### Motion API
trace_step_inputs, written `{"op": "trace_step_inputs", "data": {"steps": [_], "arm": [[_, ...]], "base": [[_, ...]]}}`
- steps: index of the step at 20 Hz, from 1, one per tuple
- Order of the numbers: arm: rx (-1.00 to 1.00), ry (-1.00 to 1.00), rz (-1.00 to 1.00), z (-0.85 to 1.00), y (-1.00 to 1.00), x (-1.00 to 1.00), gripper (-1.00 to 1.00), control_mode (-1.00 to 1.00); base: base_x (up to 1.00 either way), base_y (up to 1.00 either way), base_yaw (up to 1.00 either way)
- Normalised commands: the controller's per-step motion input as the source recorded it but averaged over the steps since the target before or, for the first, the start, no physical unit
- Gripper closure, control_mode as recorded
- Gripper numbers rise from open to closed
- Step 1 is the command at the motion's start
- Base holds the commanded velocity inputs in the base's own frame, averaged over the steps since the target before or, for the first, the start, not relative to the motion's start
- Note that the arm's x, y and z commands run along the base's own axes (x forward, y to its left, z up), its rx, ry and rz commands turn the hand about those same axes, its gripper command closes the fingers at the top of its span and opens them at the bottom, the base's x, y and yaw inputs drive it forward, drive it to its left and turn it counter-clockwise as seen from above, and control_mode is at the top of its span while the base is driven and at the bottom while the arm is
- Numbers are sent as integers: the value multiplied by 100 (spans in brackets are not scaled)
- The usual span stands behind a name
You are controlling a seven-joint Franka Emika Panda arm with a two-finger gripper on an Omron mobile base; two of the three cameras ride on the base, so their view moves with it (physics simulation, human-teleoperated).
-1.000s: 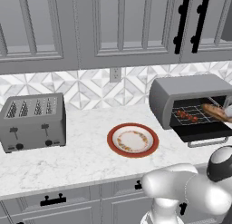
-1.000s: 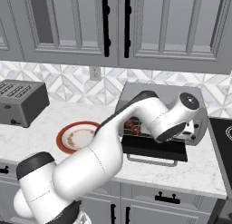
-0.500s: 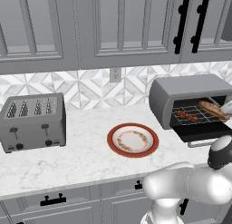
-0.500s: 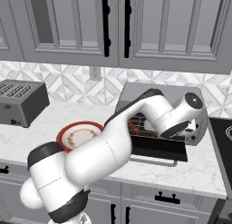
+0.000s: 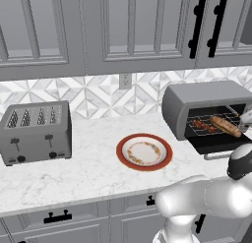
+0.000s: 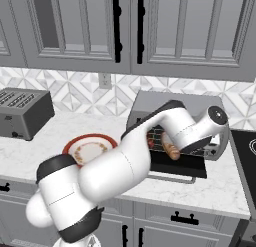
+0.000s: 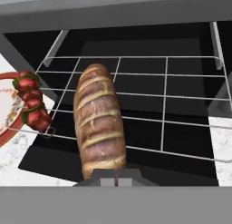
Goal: Pick up the kebab skewer and baguette bread, and place them inside the toaster oven. Close the toaster oven door and start by setting the timer.
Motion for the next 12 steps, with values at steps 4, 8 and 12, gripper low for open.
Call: {"op": "trace_step_inputs", "data": {"steps": [4,8,12], "arm": [[0,0,0,2,-17,0,100,-100],[-3,0,-2,3,9,-14,100,-100],[-7,0,-7,-2,20,-28,100,-100]], "base": [[0,0,0],[0,0,0],[0,0,0]]}}
